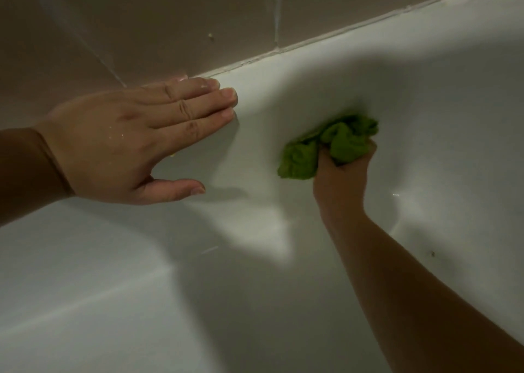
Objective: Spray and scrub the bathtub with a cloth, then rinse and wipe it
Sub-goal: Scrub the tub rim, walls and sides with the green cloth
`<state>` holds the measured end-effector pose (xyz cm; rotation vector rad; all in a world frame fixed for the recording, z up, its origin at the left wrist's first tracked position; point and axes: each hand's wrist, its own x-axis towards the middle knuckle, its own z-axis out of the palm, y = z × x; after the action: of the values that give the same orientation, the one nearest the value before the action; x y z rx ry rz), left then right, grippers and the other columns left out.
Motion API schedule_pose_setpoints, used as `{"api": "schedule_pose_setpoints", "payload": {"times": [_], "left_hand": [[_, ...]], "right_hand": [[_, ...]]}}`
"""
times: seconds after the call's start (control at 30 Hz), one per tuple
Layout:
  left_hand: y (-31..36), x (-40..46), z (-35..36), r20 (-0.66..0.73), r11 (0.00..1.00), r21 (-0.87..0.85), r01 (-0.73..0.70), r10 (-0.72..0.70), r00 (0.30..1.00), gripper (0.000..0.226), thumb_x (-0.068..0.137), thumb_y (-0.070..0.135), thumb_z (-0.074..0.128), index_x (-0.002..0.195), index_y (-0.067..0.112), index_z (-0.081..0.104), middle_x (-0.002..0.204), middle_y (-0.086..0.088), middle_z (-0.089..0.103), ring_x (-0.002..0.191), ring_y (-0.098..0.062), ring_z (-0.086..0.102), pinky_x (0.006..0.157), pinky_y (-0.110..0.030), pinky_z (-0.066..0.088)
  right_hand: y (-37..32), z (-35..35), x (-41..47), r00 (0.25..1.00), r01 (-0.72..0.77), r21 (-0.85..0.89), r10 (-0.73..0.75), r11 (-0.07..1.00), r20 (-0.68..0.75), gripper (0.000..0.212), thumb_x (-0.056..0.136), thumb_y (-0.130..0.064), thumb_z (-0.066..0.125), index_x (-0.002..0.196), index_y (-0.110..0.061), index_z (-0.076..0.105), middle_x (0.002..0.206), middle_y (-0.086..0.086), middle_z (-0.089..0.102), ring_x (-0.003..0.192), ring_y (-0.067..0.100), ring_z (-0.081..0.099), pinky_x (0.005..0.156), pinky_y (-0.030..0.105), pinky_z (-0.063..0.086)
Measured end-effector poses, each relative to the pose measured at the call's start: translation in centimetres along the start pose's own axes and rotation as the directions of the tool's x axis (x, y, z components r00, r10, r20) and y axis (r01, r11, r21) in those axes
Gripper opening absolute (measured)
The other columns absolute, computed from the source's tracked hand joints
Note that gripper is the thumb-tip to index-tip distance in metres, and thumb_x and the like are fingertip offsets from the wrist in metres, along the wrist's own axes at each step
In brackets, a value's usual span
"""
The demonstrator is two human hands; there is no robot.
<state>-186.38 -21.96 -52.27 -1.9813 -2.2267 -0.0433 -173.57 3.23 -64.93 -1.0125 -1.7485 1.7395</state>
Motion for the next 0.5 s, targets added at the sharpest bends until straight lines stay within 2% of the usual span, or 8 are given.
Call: {"api": "schedule_pose_setpoints", "payload": {"times": [0.1, 0.2, 0.37, 0.43, 0.5], "left_hand": [[-0.1, 0.4, 0.3, 0.01, 1.0, 0.004, 0.003, -0.003, 1.0, 0.087, 0.096, 0.055, 0.059, 0.157, -0.002, 0.034, 0.165, -0.02, 0.032, 0.152, -0.038, 0.032, 0.117, -0.061, 0.037], [0.0, 0.7, 0.4, 0.016, 1.0, -0.001, 0.005, -0.005, 1.0, 0.087, 0.096, 0.053, 0.061, 0.157, -0.002, 0.033, 0.165, -0.02, 0.032, 0.152, -0.038, 0.032, 0.117, -0.062, 0.037], [-0.2, 0.9, 0.5, -0.001, 1.0, 0.008, 0.021, -0.021, 1.0, 0.085, 0.094, 0.051, 0.063, 0.156, -0.002, 0.036, 0.165, -0.019, 0.033, 0.152, -0.037, 0.032, 0.12, -0.058, 0.033], [0.1, 1.0, 0.9, -0.004, 1.0, -0.015, 0.001, -0.001, 1.0, 0.084, 0.095, 0.05, 0.062, 0.156, -0.002, 0.037, 0.164, -0.019, 0.033, 0.152, -0.037, 0.033, 0.12, -0.058, 0.033], [0.2, 1.3, 0.8, -0.029, 1.0, 0.016, -0.024, 0.024, 0.999, 0.081, 0.097, 0.048, 0.06, 0.156, -0.002, 0.037, 0.164, -0.019, 0.033, 0.152, -0.038, 0.032, 0.119, -0.06, 0.034]], "right_hand": [[3.6, 1.1, -1.8, 0.987, -0.134, -0.04, 0.137, 0.99, 0.085, 0.042, 0.096, -0.002, 0.065, 0.131, -0.005, 0.042, 0.107, -0.01, 0.058, 0.082, -0.023, 0.057, 0.072, 0.004, 0.044], [3.8, 2.7, -3.6, 0.963, -0.169, -0.028, 0.171, 0.985, 0.207, 0.047, 0.096, -0.006, 0.067, 0.134, -0.015, 0.041, 0.115, -0.01, 0.058, 0.091, -0.015, 0.059, 0.077, 0.001, 0.047], [5.2, 0.6, -0.9, 0.99, -0.067, -0.057, 0.074, 0.996, 0.116, 0.038, 0.094, -0.002, 0.065, 0.116, -0.023, 0.043, 0.11, -0.001, 0.061, 0.087, -0.008, 0.062, 0.072, 0.007, 0.048], [7.2, -0.4, -0.5, 0.986, -0.103, -0.138, 0.119, 0.985, 0.116, 0.038, 0.095, 0.0, 0.063, 0.11, -0.028, 0.041, 0.107, -0.001, 0.058, 0.084, -0.011, 0.059, 0.072, 0.007, 0.047], [9.3, 0.0, -1.0, 0.962, -0.191, -0.21, 0.226, 0.959, 0.157, 0.039, 0.095, 0.0, 0.062, 0.112, -0.026, 0.038, 0.105, -0.005, 0.054, 0.085, -0.006, 0.058, 0.081, 0.017, 0.048]]}}
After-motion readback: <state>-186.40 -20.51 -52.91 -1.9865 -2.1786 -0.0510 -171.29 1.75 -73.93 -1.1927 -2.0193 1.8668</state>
